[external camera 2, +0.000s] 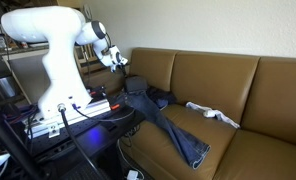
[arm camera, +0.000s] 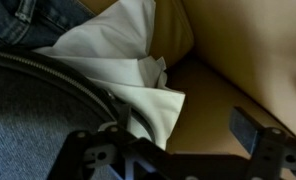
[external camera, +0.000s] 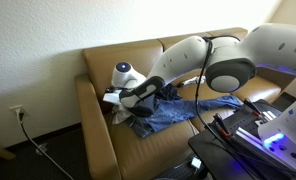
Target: Move the bag to the right
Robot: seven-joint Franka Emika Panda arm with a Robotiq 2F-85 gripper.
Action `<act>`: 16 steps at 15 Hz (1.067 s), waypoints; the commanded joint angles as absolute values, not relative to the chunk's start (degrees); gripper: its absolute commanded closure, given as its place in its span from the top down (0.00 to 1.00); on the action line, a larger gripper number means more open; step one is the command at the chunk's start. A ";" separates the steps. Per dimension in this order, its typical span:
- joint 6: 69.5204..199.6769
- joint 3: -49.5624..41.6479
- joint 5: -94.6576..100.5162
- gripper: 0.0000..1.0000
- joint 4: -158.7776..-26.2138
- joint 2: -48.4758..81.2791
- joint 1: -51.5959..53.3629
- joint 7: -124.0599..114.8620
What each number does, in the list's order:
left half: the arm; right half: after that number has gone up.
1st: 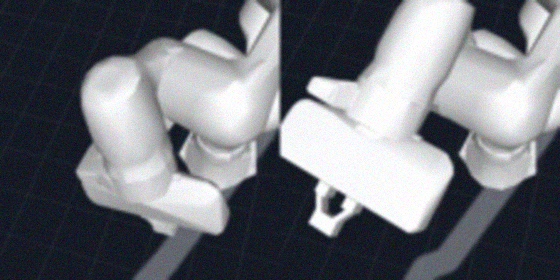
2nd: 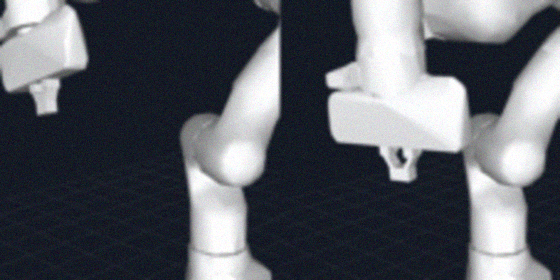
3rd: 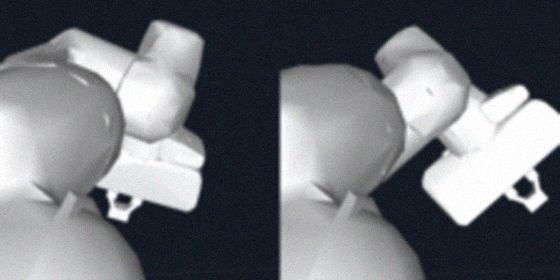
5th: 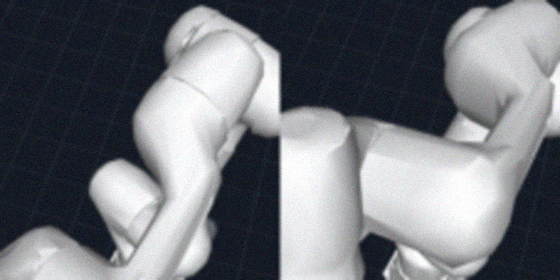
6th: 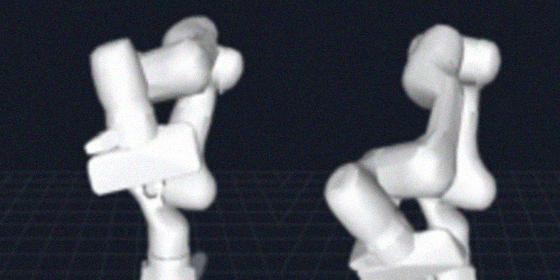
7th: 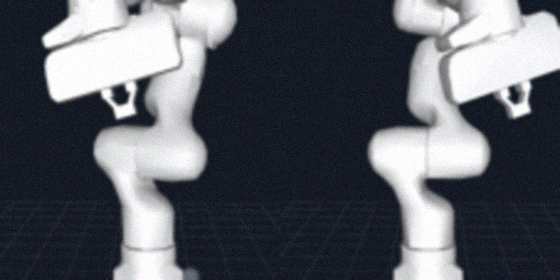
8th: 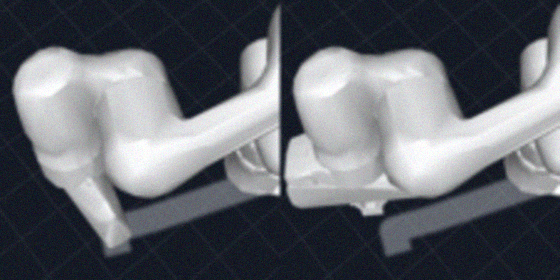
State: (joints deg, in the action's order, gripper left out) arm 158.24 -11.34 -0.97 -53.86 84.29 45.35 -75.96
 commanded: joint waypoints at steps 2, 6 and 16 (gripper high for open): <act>157.85 -14.16 3.41 1.00 -53.41 84.29 45.95 -77.07; 158.44 -15.74 6.52 1.00 -54.23 84.31 45.99 -77.15; 165.08 -16.38 7.21 1.00 -58.51 84.48 46.78 -83.47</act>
